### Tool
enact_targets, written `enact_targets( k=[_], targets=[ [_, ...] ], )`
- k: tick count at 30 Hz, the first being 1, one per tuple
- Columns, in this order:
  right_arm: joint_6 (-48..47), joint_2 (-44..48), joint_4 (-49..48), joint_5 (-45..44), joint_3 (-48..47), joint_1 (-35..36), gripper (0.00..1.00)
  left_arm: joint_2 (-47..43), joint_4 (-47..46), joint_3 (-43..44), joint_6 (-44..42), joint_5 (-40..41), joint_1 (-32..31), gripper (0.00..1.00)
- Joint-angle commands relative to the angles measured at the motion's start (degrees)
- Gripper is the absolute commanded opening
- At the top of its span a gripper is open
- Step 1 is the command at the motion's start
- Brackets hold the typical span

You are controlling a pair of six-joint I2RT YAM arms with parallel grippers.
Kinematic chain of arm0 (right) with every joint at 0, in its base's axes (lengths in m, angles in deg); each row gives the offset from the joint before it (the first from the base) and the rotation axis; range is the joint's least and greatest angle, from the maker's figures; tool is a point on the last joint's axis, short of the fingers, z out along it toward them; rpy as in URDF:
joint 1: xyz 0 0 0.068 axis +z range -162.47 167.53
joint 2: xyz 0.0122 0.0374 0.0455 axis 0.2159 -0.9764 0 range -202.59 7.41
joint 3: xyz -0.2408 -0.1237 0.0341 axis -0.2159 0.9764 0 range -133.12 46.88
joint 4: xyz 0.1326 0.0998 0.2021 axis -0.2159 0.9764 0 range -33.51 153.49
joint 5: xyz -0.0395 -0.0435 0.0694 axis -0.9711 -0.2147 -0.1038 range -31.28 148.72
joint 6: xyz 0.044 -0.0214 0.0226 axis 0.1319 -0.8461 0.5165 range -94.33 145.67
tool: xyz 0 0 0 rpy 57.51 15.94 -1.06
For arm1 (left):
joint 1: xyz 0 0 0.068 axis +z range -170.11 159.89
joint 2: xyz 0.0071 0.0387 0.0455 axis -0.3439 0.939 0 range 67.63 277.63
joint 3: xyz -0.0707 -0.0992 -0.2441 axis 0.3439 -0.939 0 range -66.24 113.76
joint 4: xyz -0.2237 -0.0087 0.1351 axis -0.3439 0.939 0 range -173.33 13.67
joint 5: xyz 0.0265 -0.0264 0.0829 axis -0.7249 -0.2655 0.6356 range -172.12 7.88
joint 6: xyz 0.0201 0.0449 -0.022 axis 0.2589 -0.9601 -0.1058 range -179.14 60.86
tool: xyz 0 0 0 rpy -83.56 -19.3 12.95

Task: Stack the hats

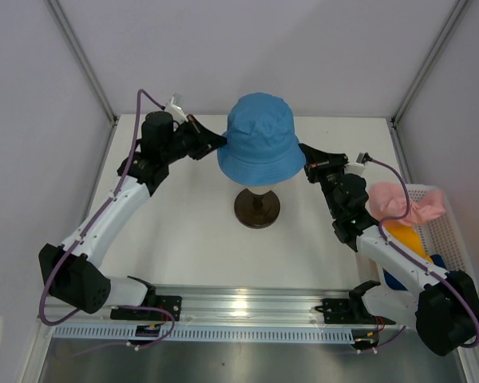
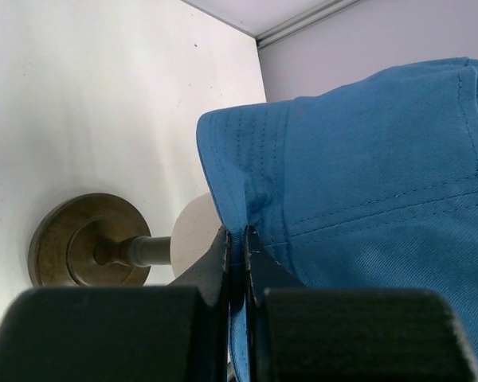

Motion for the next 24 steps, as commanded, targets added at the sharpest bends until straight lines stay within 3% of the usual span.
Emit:
enact_targets(
  k=[1, 24],
  targets=[
    [-4.3, 0.2, 0.0, -1.5, 1.6, 0.0, 0.0, -2.9, 3.5, 2.7, -3.3, 0.5, 1.0, 0.01],
    [-11.1, -6.5, -7.8, -5.4, 6.9, 4.5, 0.0, -3.6, 5.2, 4.7, -4.0, -1.2, 3.6, 0.01]
  ],
)
